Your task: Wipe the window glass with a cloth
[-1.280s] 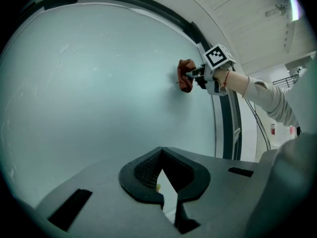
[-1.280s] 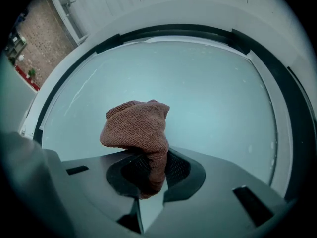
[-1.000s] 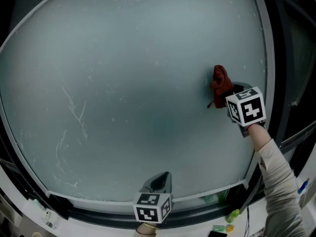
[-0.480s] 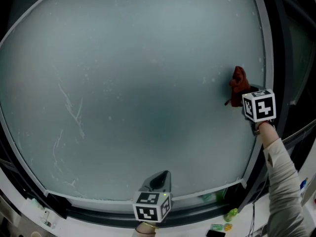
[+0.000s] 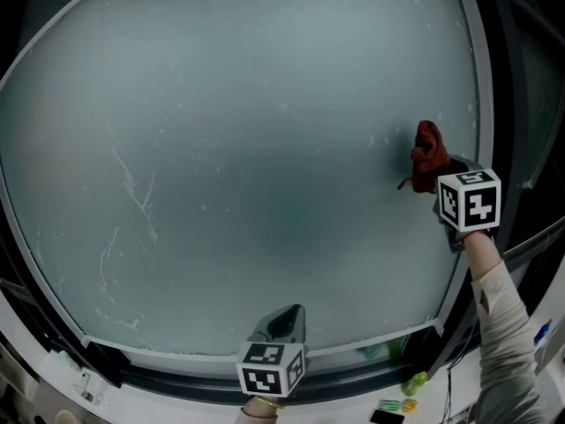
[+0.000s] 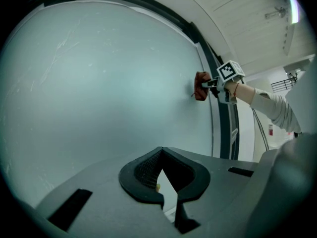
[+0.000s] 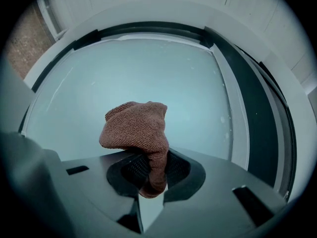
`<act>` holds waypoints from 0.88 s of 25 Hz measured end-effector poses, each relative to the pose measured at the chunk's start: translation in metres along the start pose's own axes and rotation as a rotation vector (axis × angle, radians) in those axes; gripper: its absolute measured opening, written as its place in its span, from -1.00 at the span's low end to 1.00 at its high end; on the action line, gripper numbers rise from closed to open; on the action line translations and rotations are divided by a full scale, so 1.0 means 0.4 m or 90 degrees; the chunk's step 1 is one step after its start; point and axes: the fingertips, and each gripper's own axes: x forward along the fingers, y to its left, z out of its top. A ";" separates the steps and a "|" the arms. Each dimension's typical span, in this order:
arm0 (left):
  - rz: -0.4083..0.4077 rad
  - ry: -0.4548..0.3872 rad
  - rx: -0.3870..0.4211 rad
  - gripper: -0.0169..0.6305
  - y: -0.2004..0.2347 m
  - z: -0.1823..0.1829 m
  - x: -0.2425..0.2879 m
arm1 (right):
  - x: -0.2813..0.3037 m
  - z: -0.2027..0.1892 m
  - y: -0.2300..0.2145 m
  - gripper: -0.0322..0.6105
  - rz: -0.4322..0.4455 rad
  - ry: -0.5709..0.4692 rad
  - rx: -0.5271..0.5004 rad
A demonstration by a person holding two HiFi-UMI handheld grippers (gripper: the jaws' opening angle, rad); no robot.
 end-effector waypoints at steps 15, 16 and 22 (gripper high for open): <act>0.067 0.017 -0.010 -0.94 0.085 -0.043 -0.104 | -0.155 -0.004 0.474 -0.75 0.231 -0.077 0.000; 0.076 0.017 -0.011 -0.94 0.098 -0.046 -0.116 | -0.156 -0.012 0.512 -0.75 0.245 -0.076 -0.006; 0.136 0.023 -0.024 -0.94 0.171 -0.067 -0.191 | -0.154 -0.066 0.733 -0.75 0.345 -0.059 0.002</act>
